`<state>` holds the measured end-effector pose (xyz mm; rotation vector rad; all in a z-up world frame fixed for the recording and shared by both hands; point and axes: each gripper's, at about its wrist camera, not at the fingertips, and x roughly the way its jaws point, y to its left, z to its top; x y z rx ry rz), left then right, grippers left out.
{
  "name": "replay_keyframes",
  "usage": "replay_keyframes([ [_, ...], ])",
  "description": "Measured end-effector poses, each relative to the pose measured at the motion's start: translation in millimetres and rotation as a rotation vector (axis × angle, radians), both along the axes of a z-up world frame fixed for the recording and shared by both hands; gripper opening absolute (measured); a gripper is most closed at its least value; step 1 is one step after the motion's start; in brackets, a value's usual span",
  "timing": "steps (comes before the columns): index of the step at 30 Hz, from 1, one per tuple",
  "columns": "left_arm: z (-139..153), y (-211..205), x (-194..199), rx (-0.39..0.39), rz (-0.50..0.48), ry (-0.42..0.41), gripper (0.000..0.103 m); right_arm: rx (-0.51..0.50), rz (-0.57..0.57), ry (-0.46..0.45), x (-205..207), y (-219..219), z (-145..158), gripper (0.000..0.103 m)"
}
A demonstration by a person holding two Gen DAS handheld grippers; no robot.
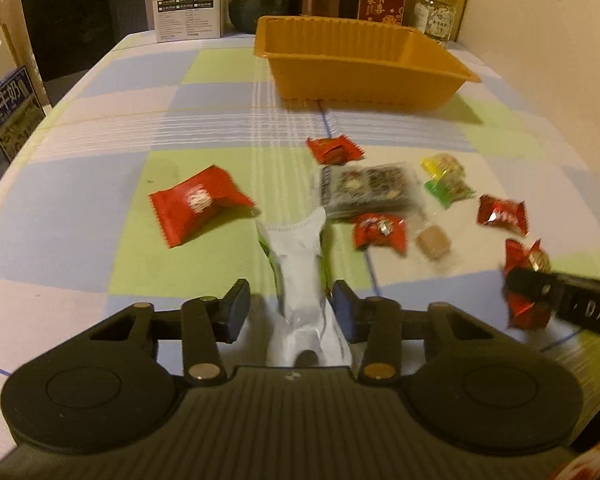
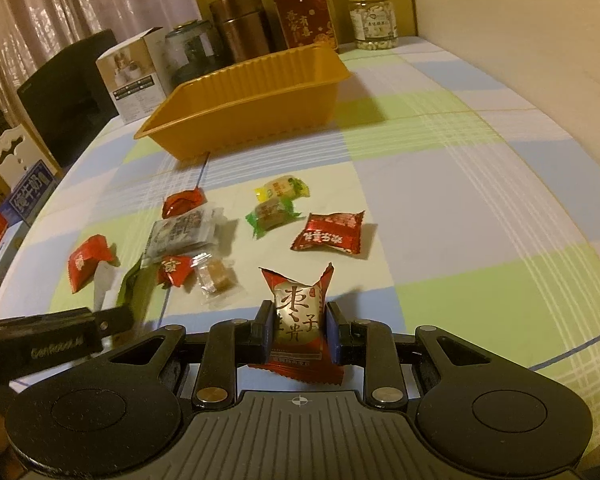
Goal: Organize snacks
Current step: 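Grasp the white snack packet with the left tool, then drop the white packet into the tray with the left tool while the right carries the jujube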
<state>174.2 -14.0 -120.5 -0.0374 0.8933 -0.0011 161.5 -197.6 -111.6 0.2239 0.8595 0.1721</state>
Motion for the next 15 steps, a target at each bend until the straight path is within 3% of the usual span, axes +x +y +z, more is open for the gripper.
replay_keyframes([
  [4, -4.1, -0.1, 2.5, 0.024, -0.018, -0.008, 0.028, -0.007, 0.007, 0.002, 0.1, 3.5, -1.6, 0.027],
  [15, 9.5, 4.2, -10.3, 0.019, -0.028, -0.040, 0.026, -0.008, 0.006, -0.025, -2.8, 7.2, 4.8, 0.027],
])
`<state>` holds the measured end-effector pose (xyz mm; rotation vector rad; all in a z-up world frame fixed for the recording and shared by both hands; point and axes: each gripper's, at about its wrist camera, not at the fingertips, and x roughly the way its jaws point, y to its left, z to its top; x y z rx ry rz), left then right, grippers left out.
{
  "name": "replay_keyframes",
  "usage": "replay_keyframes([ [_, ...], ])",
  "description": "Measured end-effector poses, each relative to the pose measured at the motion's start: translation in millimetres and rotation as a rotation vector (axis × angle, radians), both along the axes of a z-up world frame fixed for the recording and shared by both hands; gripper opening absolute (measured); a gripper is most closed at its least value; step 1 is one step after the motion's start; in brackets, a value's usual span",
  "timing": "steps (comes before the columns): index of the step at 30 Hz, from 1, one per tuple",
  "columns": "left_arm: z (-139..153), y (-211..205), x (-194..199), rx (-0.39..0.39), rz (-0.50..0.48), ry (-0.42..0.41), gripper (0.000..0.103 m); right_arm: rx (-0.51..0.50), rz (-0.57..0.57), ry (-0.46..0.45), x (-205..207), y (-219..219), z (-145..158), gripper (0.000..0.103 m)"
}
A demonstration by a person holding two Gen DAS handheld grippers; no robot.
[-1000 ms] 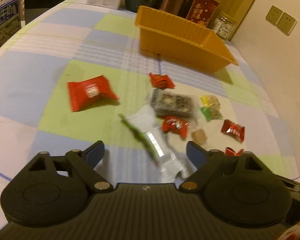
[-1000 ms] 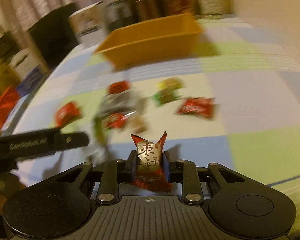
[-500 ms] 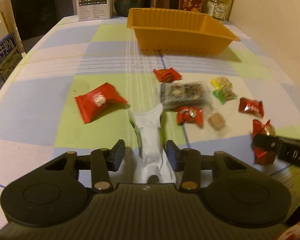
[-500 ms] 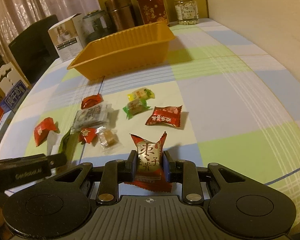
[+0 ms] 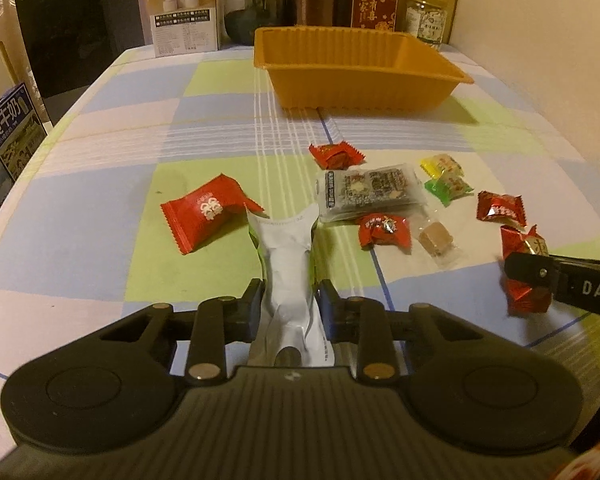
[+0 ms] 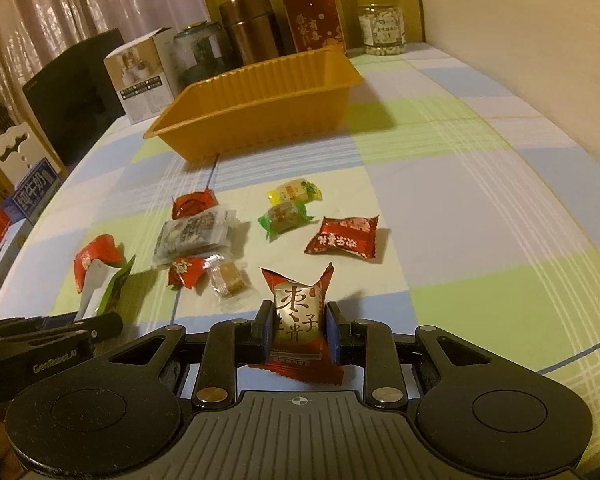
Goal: Organize snacks
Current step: 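Drop the white packet into the tray with the left tool while the right carries the jujube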
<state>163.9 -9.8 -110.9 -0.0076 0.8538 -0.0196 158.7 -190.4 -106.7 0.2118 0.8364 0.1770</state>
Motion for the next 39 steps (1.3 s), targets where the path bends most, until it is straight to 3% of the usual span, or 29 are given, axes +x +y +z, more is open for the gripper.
replay_keyframes([
  [10, 45.9, -8.7, 4.6, -0.025, -0.077, -0.089, 0.026, 0.023, -0.017, -0.086, 1.9, 0.3, 38.9, 0.027],
  [20, 85.8, -10.4, 70.6, -0.077, -0.156, -0.184, 0.026, 0.026, -0.062, -0.209, 57.6, -1.6, 77.6, 0.027],
  [28, 85.1, -0.8, 136.4, -0.080, -0.166, -0.243, 0.026, 0.036, -0.090, -0.251, 124.1, 5.4, 87.3, 0.027],
  [39, 66.0, 15.2, 207.5, -0.117, -0.162, -0.262, 0.026, 0.066, -0.119, -0.260, 203.6, 12.9, 79.3, 0.027],
])
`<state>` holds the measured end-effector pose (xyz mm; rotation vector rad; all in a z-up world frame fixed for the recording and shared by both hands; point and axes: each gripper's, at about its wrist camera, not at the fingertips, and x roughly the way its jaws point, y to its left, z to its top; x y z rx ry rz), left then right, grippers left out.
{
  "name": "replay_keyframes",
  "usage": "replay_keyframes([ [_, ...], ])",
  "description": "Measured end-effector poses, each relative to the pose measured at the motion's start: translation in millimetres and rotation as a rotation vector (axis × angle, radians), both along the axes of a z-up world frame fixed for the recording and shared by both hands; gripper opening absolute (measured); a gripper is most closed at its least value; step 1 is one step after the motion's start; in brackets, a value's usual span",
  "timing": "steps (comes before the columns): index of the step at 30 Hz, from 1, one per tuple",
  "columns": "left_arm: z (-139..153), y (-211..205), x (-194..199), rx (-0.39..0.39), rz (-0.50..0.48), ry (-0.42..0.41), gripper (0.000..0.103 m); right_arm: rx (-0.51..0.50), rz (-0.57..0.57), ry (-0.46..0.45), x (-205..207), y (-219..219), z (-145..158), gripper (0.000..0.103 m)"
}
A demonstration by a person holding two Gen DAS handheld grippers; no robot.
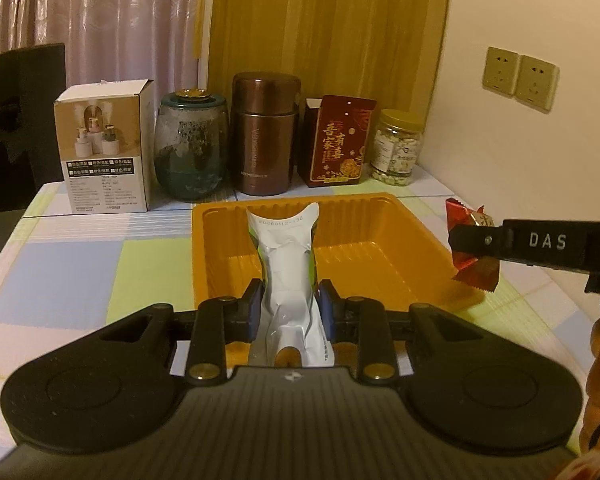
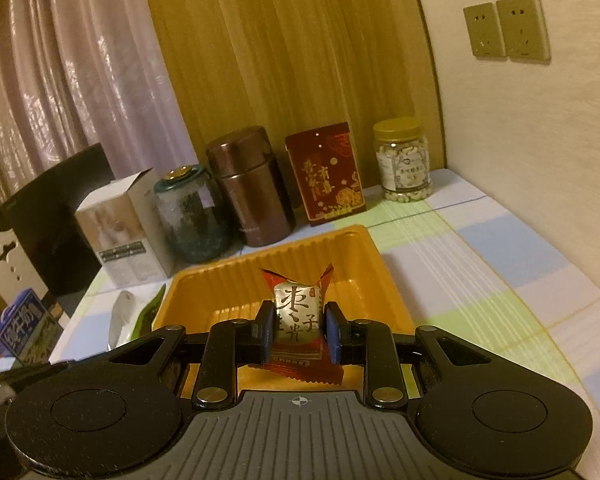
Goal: Organize snacks
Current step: 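Drop the white packet into the tray with the left tool while the right carries the jujube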
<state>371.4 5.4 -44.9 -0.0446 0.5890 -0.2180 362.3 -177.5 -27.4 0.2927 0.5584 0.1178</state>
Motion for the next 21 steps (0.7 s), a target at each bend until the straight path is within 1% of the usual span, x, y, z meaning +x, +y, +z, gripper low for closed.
replay_keyframes([
  [7, -5.9, 1.9, 28.1, -0.001, -0.006, 0.000, 0.026, 0.026, -0.020, 0.017, 36.8, 0.8, -14.0, 0.027],
  [14, -13.5, -4.8, 44.4, 0.008, -0.026, -0.006, 0.027, 0.032, -0.023, 0.047, 50.1, 2.6, -26.2, 0.027],
  [17, -17.2, -7.5, 48.4, 0.006, -0.034, -0.011, 0.028, 0.031, -0.026, 0.052, 52.0, 1.7, -29.1, 0.027],
  [18, -17.8, -7.8, 49.1, 0.008, -0.033, -0.012, 0.034, 0.031, -0.027, 0.052, 52.2, 1.0, -29.8, 0.027],
  [19, -18.4, -7.0, 48.8, 0.010, -0.029, -0.011, 0.035, 0.034, -0.027, 0.053, 51.7, 0.0, -30.3, 0.027],
  [21, -18.4, -4.4, 48.0, 0.016, -0.022, -0.009, 0.035, 0.040, -0.025, 0.057, 52.3, -0.9, -31.2, 0.027],
])
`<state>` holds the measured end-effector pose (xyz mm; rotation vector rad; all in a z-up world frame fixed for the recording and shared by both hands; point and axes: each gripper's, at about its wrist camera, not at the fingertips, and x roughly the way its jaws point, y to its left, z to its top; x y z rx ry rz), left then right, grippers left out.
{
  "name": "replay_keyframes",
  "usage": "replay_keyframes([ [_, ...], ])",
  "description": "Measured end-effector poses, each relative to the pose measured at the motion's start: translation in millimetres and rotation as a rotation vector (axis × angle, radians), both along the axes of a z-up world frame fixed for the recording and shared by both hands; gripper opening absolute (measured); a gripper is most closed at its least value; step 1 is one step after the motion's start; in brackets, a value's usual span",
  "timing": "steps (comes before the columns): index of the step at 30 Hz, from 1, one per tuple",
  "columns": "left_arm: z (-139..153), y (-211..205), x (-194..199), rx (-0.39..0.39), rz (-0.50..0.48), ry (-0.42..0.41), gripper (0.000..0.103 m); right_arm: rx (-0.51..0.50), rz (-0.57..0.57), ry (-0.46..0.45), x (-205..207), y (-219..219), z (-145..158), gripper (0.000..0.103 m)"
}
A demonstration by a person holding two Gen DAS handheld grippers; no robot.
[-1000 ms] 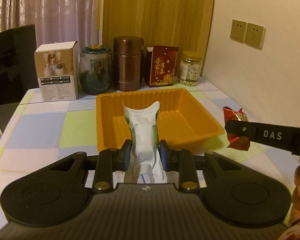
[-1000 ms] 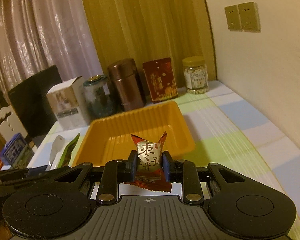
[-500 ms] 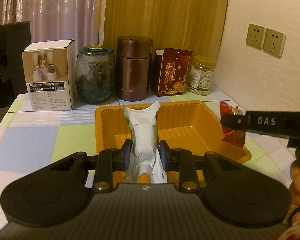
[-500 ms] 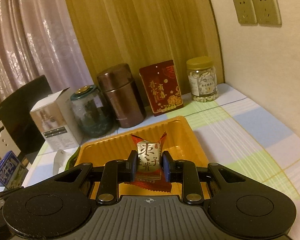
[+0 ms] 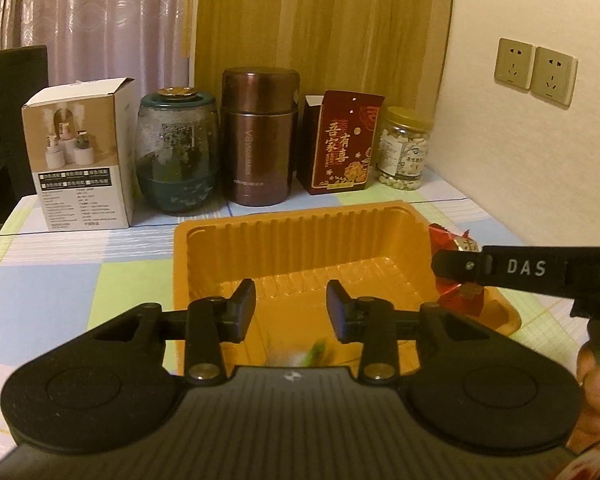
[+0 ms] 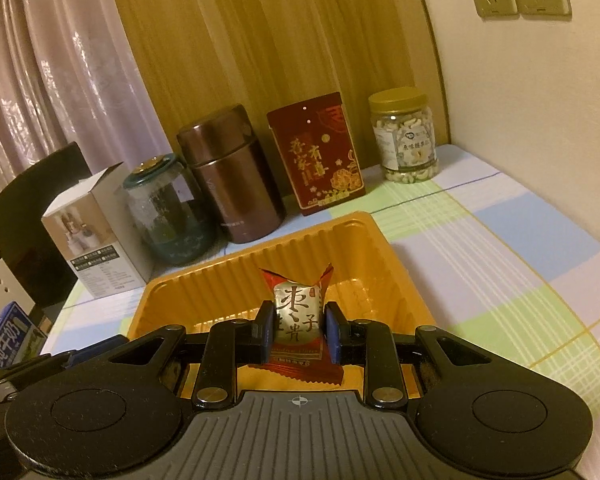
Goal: Organize snacks
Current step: 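Drop the white packet into the tray with the left tool while the right carries the jujube, then open the right tool to drop the jujube candy into the tray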
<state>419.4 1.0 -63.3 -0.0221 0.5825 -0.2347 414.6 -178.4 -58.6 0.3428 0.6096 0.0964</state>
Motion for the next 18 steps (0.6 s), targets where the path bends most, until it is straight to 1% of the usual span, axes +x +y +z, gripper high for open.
replay_keyframes([
  [4, 1.4, 5.9, -1.5, 0.019, 0.027, 0.000, 0.035, 0.023, 0.001, 0.002, 0.0, -1.6, 0.9, 0.027],
  [7, 1.5, 11.2, -1.2, 0.003, 0.043, 0.008, 0.035, 0.035, 0.015, -0.002, -0.3, -1.0, 1.1, 0.027],
  [15, 2.6, 14.0, -2.4, -0.001, 0.055, 0.003, 0.035, 0.051, 0.034, -0.024, -0.9, 4.5, 1.1, 0.027],
  [16, 2.3, 14.3, -2.6, -0.001, 0.056, 0.003, 0.035, 0.050, 0.037, -0.028, -0.8, 4.9, 1.6, 0.031],
  [17, 1.8, 14.7, -3.1, 0.000, 0.057, 0.004, 0.036, 0.047, 0.035, -0.031, -0.8, 5.2, 1.8, 0.038],
  [18, 1.5, 14.5, -4.0, 0.001, 0.058, 0.005, 0.036, 0.052, 0.025, -0.038, -1.8, 3.9, 1.7, 0.062],
])
